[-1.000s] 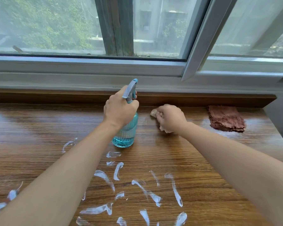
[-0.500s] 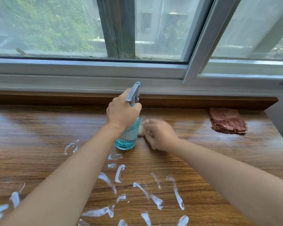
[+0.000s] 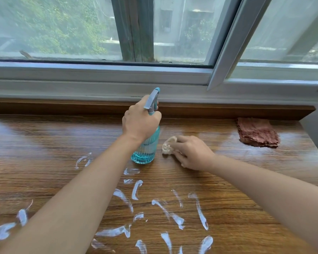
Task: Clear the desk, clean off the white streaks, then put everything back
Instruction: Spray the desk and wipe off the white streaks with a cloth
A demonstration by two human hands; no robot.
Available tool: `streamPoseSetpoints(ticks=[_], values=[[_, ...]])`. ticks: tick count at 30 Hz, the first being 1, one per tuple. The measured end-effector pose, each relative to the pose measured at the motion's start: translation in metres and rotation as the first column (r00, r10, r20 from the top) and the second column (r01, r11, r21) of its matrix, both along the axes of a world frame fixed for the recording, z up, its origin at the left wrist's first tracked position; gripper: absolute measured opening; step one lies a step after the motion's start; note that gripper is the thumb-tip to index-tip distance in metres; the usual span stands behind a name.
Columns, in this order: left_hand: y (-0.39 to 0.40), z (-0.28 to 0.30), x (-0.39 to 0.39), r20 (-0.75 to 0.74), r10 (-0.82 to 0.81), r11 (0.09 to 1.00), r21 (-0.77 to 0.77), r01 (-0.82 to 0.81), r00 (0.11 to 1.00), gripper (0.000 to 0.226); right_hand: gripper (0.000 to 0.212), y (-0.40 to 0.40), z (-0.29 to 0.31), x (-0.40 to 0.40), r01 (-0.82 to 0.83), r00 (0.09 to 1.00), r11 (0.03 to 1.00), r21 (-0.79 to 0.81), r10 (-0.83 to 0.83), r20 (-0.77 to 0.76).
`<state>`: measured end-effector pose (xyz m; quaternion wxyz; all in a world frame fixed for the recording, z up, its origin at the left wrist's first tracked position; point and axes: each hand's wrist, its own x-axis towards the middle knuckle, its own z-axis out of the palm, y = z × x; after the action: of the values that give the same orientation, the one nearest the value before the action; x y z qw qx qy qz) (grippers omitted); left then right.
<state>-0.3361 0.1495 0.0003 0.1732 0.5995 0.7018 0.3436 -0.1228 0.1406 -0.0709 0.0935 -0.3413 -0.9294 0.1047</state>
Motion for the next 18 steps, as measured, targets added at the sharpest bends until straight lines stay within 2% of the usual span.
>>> streamPoseSetpoints(ticks=[2, 4, 5, 7, 10, 12, 13, 15, 18], values=[[0.0, 0.001, 0.0, 0.001, 0.001, 1.0, -0.001, -0.001, 1.0, 0.019, 0.014, 0.026, -0.002, -0.006, 0.222, 0.975, 0.975, 0.025, -0.221, -0.018], [0.0, 0.0, 0.0, -0.006, 0.005, 1.0, 0.008, -0.005, 1.0, 0.019, 0.019, 0.047, -0.006, -0.023, 0.462, 0.886, 0.886, -0.017, -0.463, -0.029], [0.0, -0.001, 0.001, -0.012, 0.007, 1.0, 0.013, -0.007, 1.0, 0.019, 0.021, 0.05, -0.007, -0.033, 0.521, 0.851, 0.853, -0.033, -0.522, -0.049], [0.001, 0.0, 0.002, -0.014, 0.016, 1.0, 0.013, -0.016, 1.0, 0.018, 0.022, 0.039, -0.007, -0.047, 0.499, 0.858, 0.864, -0.065, -0.503, -0.099], [0.002, 0.001, 0.003, -0.001, 0.033, 0.999, -0.006, -0.033, 0.999, 0.017, 0.016, -0.006, -0.008, -0.034, 0.211, 0.972, 0.971, -0.108, -0.221, -0.084], [0.001, 0.002, 0.003, 0.008, 0.029, 1.0, -0.011, -0.029, 1.0, 0.017, 0.018, -0.023, -0.004, -0.01, 0.083, 0.996, 0.991, -0.107, -0.086, -0.025], [0.001, 0.002, 0.003, 0.01, 0.026, 1.0, -0.011, -0.026, 1.0, 0.017, 0.019, -0.02, -0.001, 0.0, 0.09, 0.996, 0.992, -0.085, -0.09, 0.001], [0.0, 0.002, 0.002, 0.007, 0.022, 1.0, -0.011, -0.022, 1.0, 0.016, 0.014, 0.002, 0.001, 0.011, 0.251, 0.968, 0.967, -0.046, -0.25, 0.038], [0.001, 0.002, 0.002, -0.001, 0.016, 1.0, 0.001, -0.016, 1.0, 0.016, 0.021, 0.034, 0.0, 0.004, 0.55, 0.835, 0.835, 0.004, -0.55, 0.015]])
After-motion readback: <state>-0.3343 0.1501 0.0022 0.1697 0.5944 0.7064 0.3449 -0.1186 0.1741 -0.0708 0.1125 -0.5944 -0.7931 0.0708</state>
